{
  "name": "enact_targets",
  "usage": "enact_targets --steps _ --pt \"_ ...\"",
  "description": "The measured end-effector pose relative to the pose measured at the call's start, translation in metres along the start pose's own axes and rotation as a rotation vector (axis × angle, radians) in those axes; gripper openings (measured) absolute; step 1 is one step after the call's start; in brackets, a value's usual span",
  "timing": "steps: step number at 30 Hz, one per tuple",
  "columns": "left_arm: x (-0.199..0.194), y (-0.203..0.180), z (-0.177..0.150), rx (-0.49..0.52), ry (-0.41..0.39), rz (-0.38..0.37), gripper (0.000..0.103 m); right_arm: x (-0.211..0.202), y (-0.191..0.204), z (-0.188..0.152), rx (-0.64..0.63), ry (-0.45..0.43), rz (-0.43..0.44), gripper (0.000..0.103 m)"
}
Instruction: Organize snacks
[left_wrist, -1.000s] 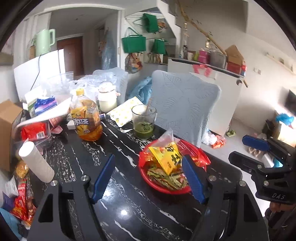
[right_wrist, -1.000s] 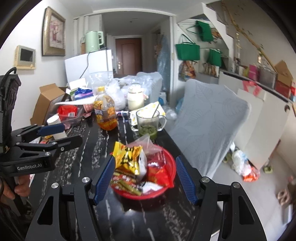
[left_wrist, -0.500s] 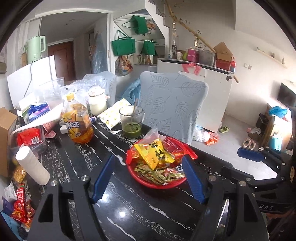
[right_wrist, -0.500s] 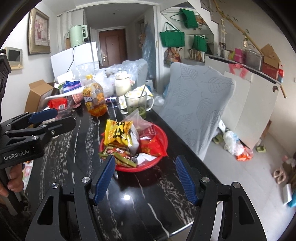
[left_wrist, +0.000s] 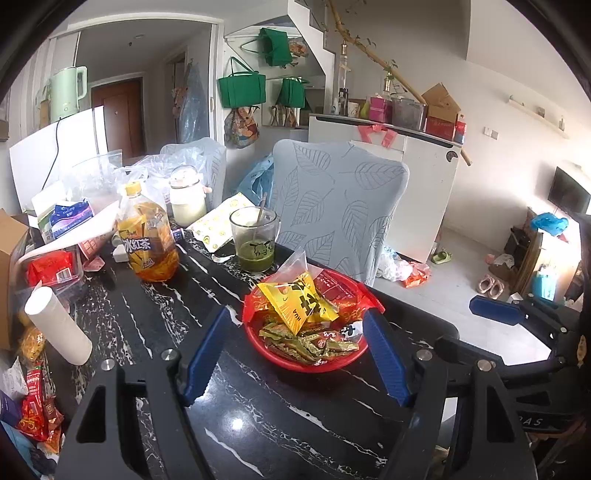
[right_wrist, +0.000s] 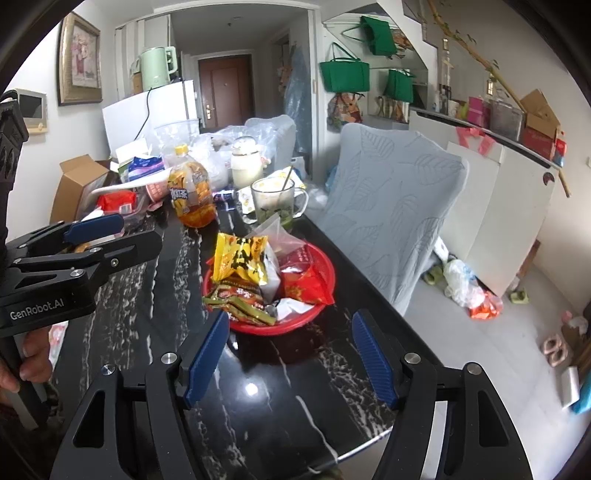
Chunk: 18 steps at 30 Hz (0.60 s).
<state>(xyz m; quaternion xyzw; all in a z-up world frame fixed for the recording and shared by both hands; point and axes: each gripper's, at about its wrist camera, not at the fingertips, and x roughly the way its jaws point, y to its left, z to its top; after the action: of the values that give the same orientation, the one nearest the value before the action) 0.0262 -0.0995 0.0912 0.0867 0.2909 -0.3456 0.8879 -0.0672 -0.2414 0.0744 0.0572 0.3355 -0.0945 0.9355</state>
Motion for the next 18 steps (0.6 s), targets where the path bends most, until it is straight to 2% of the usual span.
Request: enact_targets --steps 18 --pt "0.0073 -0.0029 -0.0018 0.004 0.033 -0.019 0.073 0.0049 -0.0023 -0.0013 -0.005 0.012 0.01 0.07"
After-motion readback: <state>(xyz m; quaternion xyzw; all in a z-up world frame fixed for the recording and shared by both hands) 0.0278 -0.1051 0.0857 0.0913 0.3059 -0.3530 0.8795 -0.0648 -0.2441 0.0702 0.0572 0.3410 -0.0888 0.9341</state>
